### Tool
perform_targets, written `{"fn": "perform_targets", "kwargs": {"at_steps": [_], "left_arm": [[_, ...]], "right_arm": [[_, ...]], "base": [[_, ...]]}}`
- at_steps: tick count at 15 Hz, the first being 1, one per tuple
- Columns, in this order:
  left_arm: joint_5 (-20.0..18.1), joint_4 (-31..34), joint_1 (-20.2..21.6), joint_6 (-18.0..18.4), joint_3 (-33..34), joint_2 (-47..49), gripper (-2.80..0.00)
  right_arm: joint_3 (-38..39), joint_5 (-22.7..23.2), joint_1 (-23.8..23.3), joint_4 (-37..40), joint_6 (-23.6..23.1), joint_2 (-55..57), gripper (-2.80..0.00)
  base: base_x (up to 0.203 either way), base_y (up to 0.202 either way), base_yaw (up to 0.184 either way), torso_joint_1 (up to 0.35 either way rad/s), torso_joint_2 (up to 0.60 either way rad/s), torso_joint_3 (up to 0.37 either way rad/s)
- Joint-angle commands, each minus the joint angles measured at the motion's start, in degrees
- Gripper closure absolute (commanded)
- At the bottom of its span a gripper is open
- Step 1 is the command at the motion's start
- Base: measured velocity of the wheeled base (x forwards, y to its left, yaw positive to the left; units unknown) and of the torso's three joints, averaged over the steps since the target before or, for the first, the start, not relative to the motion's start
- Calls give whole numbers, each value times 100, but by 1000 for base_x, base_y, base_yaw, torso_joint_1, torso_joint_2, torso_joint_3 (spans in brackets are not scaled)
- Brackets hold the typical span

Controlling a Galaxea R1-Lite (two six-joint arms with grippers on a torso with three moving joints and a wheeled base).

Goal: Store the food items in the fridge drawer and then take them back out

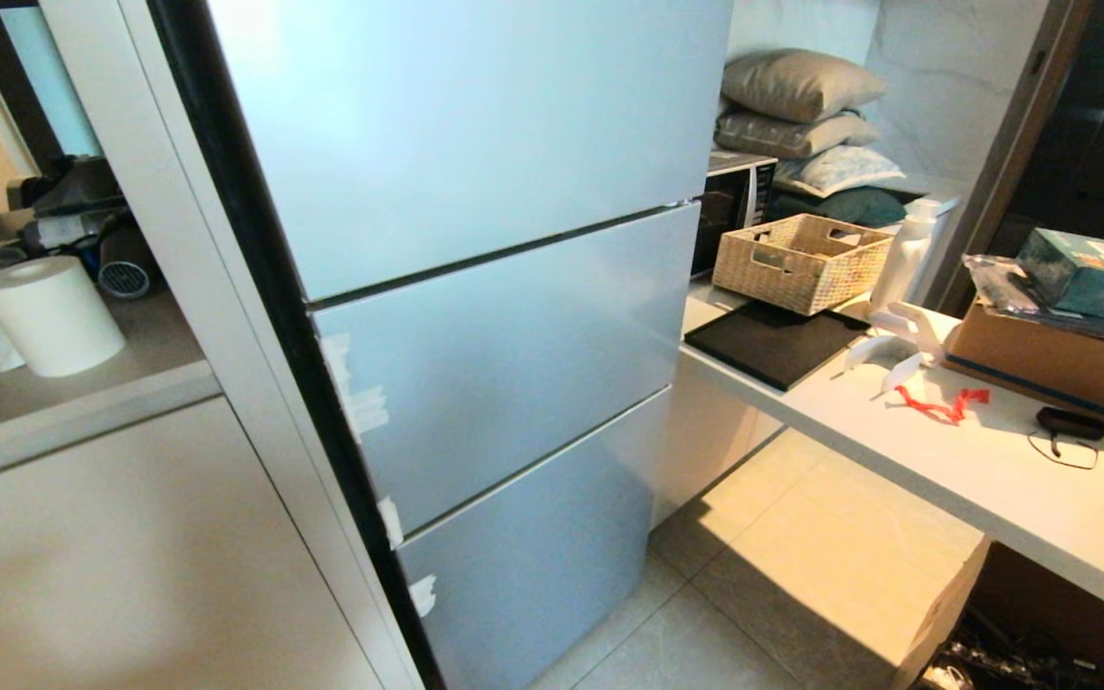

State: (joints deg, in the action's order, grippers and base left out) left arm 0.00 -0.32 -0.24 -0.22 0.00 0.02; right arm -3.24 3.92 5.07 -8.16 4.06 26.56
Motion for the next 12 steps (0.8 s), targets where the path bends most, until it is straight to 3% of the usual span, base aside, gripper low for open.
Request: {"fn": "perform_targets", "kwargs": {"at_steps": [1,5,12], "left_arm": [[0,-3,-2,-4,9,-20,0],[0,-3,-2,4,9,-17,0],[0,-3,-2,4,9,-14,0]], "right_arm": [[244,-62,-290,398,-136,-1582,0],[307,-412,-464,777,-754,-2680,0],[324,-427,-489,868,-512,-2656,0]], "base": [[0,0,0,0,0,0],[0,0,0,0,0,0],[0,0,0,0,0,0]]}}
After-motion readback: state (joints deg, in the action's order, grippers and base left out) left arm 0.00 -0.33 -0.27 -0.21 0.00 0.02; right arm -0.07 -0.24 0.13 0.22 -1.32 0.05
